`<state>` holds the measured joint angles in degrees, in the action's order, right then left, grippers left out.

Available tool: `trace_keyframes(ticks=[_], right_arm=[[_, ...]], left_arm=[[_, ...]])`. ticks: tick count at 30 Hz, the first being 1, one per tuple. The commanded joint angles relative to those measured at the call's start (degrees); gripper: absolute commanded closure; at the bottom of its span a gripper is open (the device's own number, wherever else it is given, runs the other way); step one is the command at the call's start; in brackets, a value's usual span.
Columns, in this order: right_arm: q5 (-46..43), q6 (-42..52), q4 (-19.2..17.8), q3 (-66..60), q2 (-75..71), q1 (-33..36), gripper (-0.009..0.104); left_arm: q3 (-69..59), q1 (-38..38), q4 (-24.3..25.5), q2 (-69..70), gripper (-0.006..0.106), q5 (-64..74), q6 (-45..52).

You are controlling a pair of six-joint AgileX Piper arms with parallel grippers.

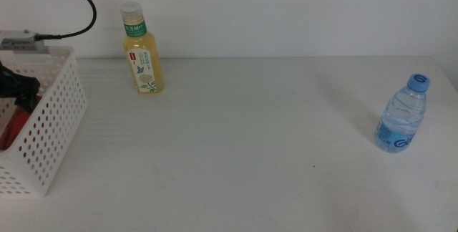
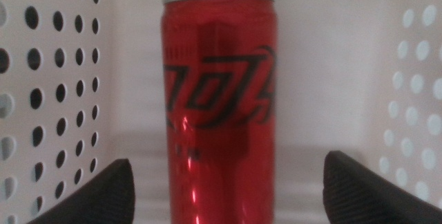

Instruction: Use arms to grab the bottles and put them into the dustbin to the left of the table.

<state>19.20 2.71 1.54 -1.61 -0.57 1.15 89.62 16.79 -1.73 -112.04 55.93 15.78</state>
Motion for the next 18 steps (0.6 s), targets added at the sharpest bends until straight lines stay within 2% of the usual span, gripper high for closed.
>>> trace_keyframes(ticks=[1,9,18], right_arm=[[-4.37,0.14,-0.38,0.43,-1.55,-0.23,0.032],[-4.37,0.14,-0.38,0.43,-1.55,-0.23,0.032],[-4.37,0.14,-0.38,0.43,-1.55,-0.23,0.032]], left_arm=[[1.73,0.02,-1.19,4.49,0.010,-0.82,-0.74],[1.14,-3.05,-1.26,13.46,0.010,-2.53,-5.70],[-12.49,-14.73,-0.63,32.83,0.010,-19.37,-8.31]])
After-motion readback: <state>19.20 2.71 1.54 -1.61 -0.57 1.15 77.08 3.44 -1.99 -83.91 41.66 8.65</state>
